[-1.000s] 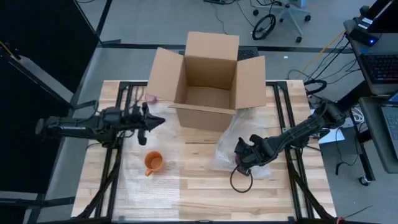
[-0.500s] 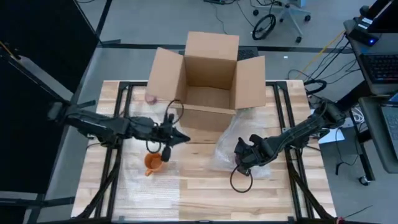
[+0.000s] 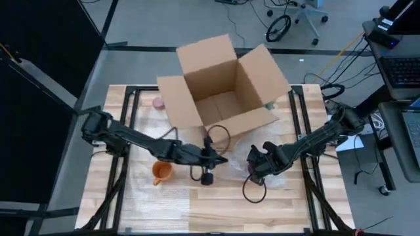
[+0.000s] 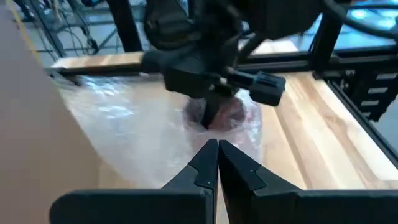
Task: Wrap mug
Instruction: Wrap the pink cup with the bubble wrap
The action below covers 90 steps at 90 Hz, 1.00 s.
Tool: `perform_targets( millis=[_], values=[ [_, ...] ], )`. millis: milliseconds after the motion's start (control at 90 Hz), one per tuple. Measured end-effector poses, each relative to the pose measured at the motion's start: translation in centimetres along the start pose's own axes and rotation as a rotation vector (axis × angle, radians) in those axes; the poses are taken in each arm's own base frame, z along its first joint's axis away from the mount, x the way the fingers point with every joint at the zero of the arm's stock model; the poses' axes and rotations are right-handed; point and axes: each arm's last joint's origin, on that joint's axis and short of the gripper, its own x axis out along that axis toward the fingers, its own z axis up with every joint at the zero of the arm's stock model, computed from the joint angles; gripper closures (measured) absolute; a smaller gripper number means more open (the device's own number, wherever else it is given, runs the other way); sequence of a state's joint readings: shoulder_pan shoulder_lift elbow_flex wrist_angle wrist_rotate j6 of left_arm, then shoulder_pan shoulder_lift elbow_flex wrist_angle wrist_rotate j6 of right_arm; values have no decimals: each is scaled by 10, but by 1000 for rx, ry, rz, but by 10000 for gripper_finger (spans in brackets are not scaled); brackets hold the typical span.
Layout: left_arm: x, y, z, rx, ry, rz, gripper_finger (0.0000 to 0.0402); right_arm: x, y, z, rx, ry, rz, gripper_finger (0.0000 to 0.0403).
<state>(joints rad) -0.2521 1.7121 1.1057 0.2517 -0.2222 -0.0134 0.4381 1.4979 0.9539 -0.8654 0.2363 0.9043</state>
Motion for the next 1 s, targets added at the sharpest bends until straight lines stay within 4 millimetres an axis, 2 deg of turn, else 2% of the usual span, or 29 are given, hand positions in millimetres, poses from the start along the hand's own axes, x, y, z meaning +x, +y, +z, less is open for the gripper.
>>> perform_targets(
  millis=[211,489,722,844,1000],
  values=[
    [30,-6,-4,66,21,1,402,0,0,0,2,-1,1,403],
    [69,-1,-11,103,51,18,402,0,2,1,-6,-14,17,403],
    [94,-5,-12,158,46,9,402,0,2,1,-20,-17,18,403],
    [97,-7,-12,162,78,-20,402,0,2,1,-20,-18,17,403],
    [76,-13,0,183,169,-37,402,0,2,1,-20,-18,16,403]
  ],
)
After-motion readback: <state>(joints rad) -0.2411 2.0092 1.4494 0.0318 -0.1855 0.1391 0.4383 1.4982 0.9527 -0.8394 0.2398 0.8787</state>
